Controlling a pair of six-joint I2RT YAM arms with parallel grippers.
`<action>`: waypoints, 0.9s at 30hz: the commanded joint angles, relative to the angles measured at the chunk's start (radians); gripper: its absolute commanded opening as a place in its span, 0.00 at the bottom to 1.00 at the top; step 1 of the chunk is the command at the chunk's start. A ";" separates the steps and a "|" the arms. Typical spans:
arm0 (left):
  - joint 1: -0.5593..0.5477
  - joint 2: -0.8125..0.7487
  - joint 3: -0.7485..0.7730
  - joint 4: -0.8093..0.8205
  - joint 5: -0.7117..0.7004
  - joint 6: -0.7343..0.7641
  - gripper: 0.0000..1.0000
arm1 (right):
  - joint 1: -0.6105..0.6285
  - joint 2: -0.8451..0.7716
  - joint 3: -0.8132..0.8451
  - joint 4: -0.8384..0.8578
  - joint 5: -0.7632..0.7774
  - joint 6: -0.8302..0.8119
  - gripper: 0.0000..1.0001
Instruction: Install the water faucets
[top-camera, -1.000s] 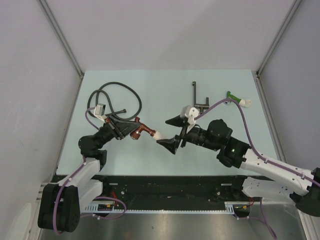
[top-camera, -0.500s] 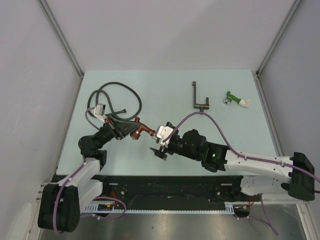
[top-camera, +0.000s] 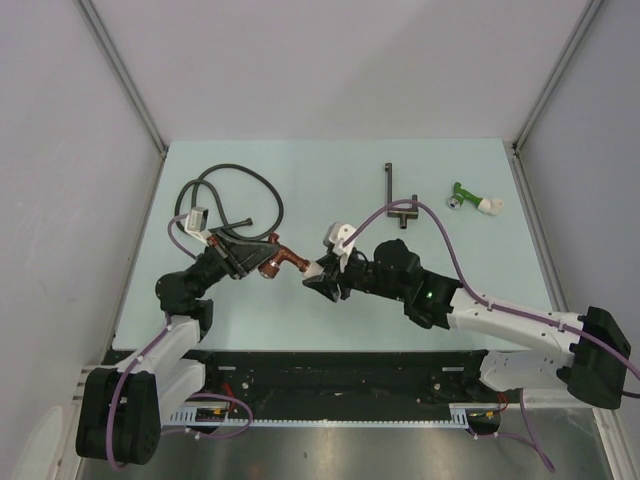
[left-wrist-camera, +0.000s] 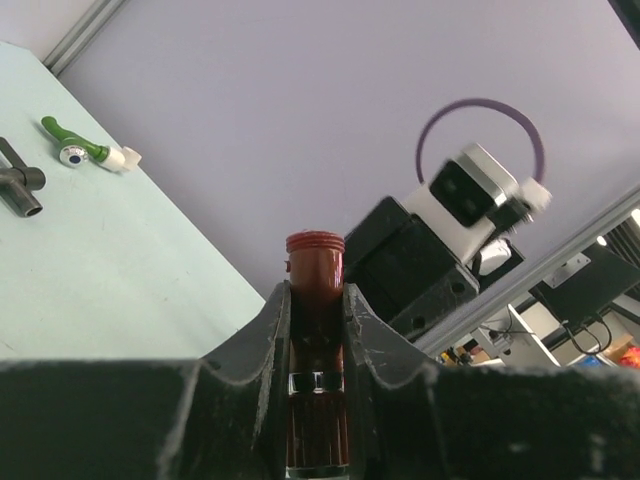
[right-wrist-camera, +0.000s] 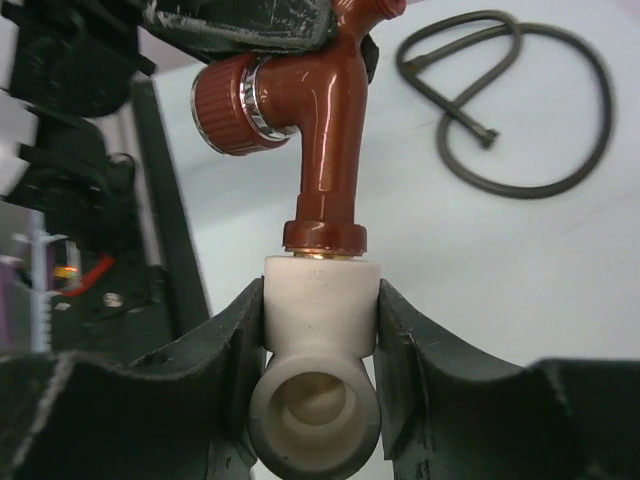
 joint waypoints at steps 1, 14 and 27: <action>-0.003 -0.017 0.015 0.422 0.006 0.010 0.00 | -0.073 -0.007 0.024 0.209 -0.333 0.321 0.00; -0.009 -0.032 0.016 0.420 0.007 0.019 0.00 | -0.251 0.295 -0.008 0.744 -0.682 1.214 0.00; -0.009 -0.026 0.015 0.422 0.006 0.011 0.00 | -0.325 0.236 -0.041 0.596 -0.577 1.022 0.53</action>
